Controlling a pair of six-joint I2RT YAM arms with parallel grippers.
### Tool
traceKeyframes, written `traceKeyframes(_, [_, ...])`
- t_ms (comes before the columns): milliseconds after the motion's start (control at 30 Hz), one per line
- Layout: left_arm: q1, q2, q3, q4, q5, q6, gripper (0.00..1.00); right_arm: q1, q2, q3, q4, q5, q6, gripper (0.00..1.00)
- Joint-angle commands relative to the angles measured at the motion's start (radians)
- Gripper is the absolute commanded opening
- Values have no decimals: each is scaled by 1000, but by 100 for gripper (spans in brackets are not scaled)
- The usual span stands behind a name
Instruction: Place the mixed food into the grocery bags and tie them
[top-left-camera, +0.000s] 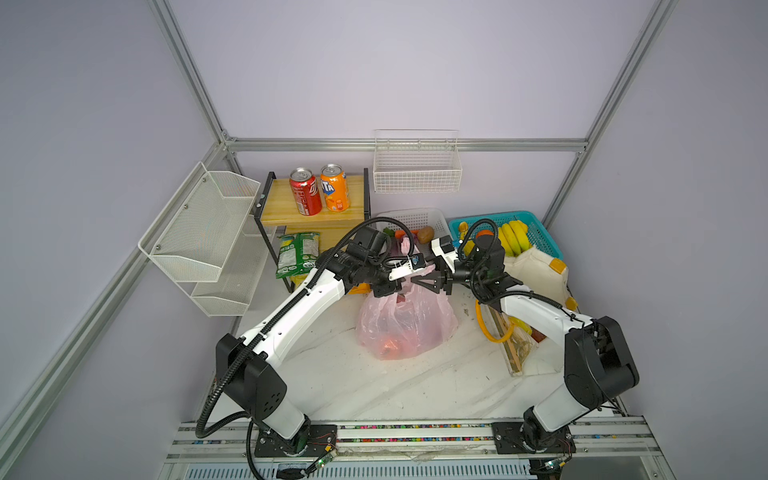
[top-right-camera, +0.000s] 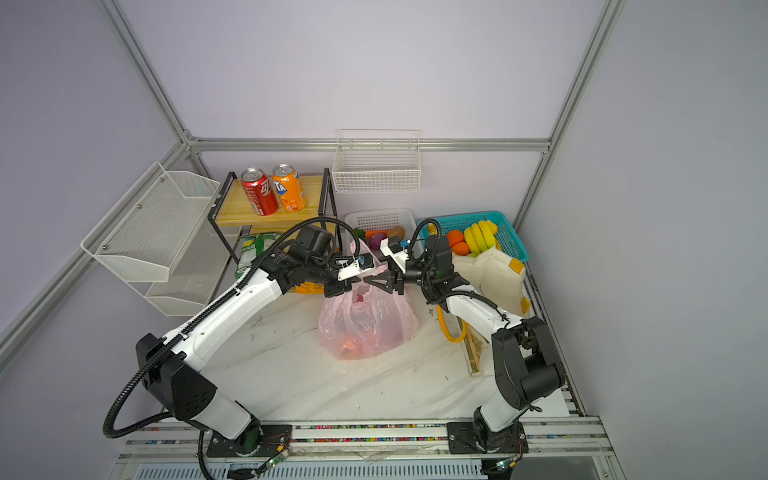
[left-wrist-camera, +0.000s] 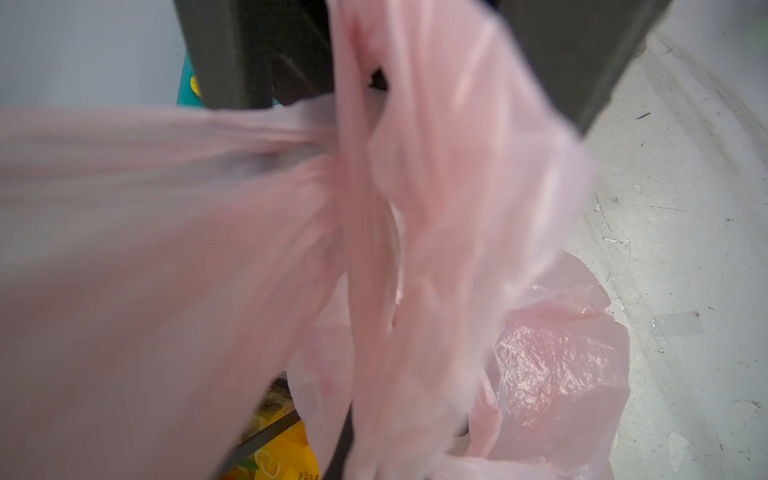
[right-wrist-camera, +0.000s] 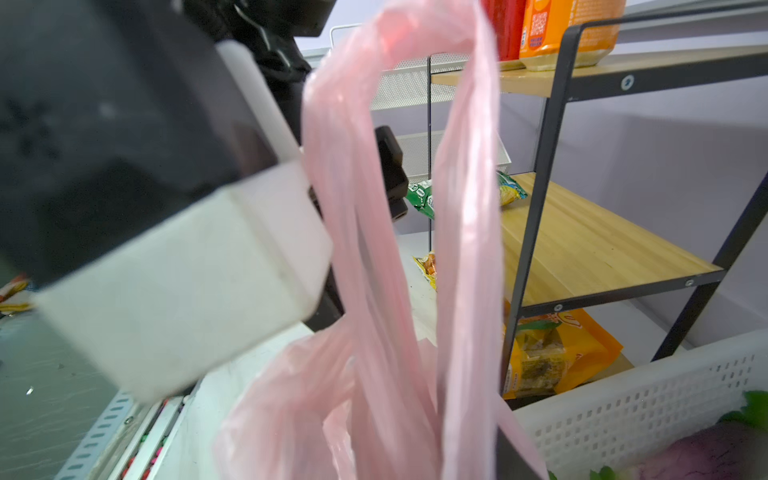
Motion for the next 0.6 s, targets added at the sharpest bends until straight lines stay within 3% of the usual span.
traceKeyframes(0, [-2,2,74,26,7,-13,0,5,-13,-10,37,-27,4,40])
traceKeyframes(167, [-2,0,69,38,2,-24,0,5,-12,-11,18,-26,-6,28])
traceKeyframes(300, [-1,-4,69,47,-6,-38,6,6,-14,-17,17,-16,-4,12])
traceKeyframes(500, [11,-47,55,38,-3,-99,41,2,-30,-35,4,15,-21,5])
traceKeyframes(567, [29,-77,47,35,41,-138,48,0,-35,-43,4,21,-24,4])
